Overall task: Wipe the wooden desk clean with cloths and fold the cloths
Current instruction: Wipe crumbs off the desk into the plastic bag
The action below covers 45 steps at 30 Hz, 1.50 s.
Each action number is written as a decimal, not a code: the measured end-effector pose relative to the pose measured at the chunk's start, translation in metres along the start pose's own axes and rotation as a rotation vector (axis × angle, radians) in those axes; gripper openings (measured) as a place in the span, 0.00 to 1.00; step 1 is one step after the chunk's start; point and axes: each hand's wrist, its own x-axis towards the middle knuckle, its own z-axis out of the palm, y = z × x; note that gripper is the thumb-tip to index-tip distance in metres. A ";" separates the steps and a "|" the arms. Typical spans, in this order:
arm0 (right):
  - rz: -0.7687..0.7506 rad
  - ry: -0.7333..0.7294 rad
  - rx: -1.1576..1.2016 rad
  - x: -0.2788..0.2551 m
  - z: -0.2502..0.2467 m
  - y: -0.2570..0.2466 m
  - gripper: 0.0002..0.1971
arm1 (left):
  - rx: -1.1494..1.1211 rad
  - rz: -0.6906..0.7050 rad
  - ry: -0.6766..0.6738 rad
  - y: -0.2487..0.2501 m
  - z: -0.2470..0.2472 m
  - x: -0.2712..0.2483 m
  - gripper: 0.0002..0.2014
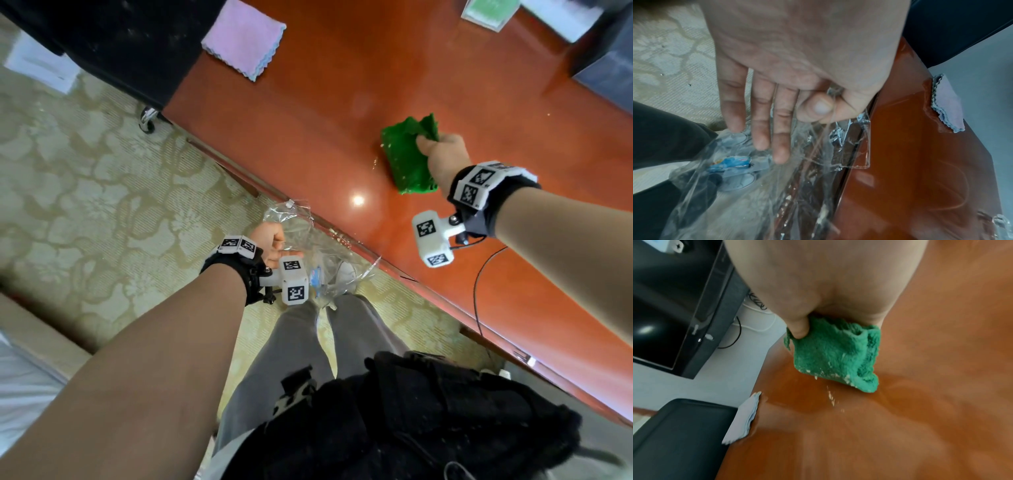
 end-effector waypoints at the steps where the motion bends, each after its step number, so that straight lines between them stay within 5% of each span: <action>1: -0.013 0.038 0.006 0.006 -0.005 -0.002 0.20 | 0.005 -0.002 -0.009 0.000 -0.001 0.000 0.20; 7: -0.095 0.161 -0.076 0.028 -0.032 -0.020 0.18 | -0.012 -0.010 -0.077 -0.004 -0.008 0.009 0.19; 15: -0.172 0.184 -0.271 0.058 -0.033 -0.039 0.18 | 0.001 -0.001 0.050 -0.003 0.002 0.012 0.23; 23: -0.254 -0.095 -0.509 0.039 0.017 -0.015 0.22 | -0.048 -0.026 0.076 0.000 0.016 0.014 0.15; 30: -0.295 -0.299 -0.523 -0.017 0.034 0.021 0.22 | -0.066 -0.044 0.001 -0.004 0.015 0.014 0.21; 35: -0.253 -0.532 -0.656 -0.086 0.032 0.044 0.16 | -0.001 -0.045 0.000 -0.008 0.015 0.022 0.08; 39: -0.272 -0.720 -0.801 -0.119 0.039 0.060 0.16 | -0.008 -0.014 -0.040 -0.015 0.013 0.014 0.19; 45: -0.148 -0.418 -0.527 -0.117 0.029 0.060 0.16 | 0.072 0.035 -0.055 -0.025 0.010 0.004 0.26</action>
